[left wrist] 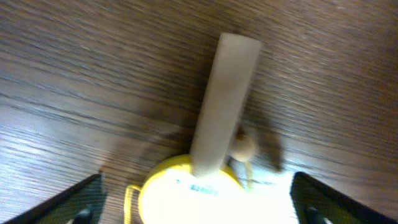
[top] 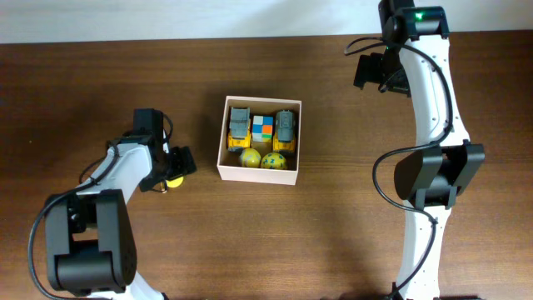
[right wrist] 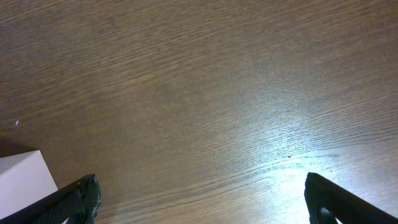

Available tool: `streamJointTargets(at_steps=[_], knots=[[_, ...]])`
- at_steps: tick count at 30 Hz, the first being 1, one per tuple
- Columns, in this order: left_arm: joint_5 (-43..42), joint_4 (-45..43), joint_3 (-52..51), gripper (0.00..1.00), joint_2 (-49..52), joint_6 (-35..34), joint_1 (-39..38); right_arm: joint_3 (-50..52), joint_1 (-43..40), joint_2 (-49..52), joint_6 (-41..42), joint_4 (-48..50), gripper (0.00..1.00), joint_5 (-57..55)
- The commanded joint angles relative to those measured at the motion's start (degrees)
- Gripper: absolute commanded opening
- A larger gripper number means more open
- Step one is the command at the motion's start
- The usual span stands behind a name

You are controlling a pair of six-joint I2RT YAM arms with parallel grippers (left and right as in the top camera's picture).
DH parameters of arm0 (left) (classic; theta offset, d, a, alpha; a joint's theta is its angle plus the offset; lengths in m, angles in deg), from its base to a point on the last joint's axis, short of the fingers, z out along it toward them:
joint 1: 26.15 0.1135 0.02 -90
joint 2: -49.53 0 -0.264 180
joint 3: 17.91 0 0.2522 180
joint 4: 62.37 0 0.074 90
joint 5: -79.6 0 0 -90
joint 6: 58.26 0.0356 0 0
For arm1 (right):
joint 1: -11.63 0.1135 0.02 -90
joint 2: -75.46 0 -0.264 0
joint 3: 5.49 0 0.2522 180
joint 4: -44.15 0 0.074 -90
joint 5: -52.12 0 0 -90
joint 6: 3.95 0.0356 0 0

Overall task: Pack container
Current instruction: 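Close the left gripper on the wooden stick and lift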

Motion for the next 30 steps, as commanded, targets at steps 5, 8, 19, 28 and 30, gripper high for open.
streamJointTargets(at_steps=[5,8,19,28,30], knots=[[10.1,-4.22,-2.78,0.99,3.98,2.34,0.61,-0.07,-0.15,-0.87,0.26,-0.13,0.99,-0.28],[11.3,-7.5,-2.78,0.99,3.98,3.17,0.61,-0.07,-0.15,-0.87,0.26,-0.13,0.99,-0.31],[4.7,-8.68,-2.78,0.77,3.98,5.33,0.61,-0.07,-0.15,-0.87,0.26,-0.13,0.99,-0.28],[3.37,-6.56,-2.78,0.43,3.98,5.29,0.61,-0.07,-0.15,-0.87,0.26,-0.13,0.99,-0.28],[3.39,-6.54,-2.78,0.4,3.98,5.29,0.61,-0.07,-0.15,-0.87,0.26,-0.13,0.99,-0.31]])
